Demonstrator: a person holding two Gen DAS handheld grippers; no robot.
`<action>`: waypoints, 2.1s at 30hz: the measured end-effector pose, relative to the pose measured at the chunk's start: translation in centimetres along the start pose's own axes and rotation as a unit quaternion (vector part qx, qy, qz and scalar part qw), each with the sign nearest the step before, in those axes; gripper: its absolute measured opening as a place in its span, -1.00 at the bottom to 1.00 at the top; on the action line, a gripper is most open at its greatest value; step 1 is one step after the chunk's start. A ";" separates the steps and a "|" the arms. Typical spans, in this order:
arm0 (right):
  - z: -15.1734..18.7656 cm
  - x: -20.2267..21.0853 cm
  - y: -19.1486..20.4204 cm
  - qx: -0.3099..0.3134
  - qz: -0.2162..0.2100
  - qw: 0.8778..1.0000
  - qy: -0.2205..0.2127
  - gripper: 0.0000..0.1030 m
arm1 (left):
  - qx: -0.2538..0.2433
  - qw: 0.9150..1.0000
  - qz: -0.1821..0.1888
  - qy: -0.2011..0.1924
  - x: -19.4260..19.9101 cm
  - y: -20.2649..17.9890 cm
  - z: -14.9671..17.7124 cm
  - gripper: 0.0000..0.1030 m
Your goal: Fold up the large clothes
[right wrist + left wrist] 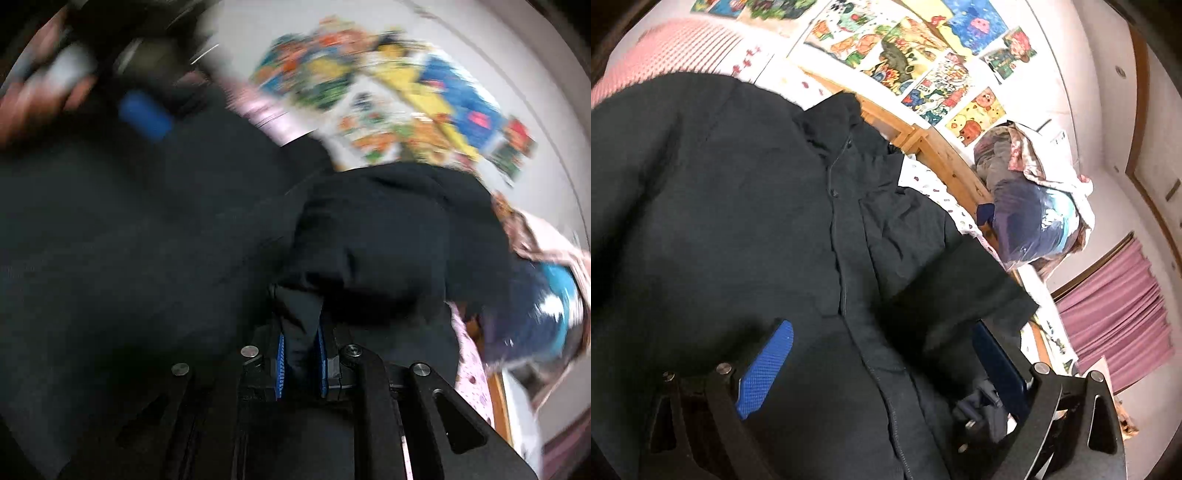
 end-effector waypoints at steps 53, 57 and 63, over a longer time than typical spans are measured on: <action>2.5 -3.0 -13.0 -0.319 -0.034 0.941 -0.106 0.72 | -0.168 0.922 -0.331 -0.108 0.3 4.1 -6.8 -0.84; 3.5 -9.2 -12.9 -0.339 -0.054 0.939 -0.034 0.72 | -0.157 0.923 -0.343 -0.069 -2.2 6.1 -6.5 -0.84; 6.2 -13.1 -10.8 -0.349 -0.070 0.934 0.019 0.87 | -0.175 0.910 -0.373 -0.044 -4.7 7.2 -4.6 -0.73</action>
Point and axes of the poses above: each gripper's, at about its wrist camera, not at the fingertips, and x roughly against the way its jaws point, y to its left, z to its underside, the point moved 9 cm from there along -x, roughly the way its jaws point, and after that the axes turned 15 degrees about -z, right-handed, at the moved point
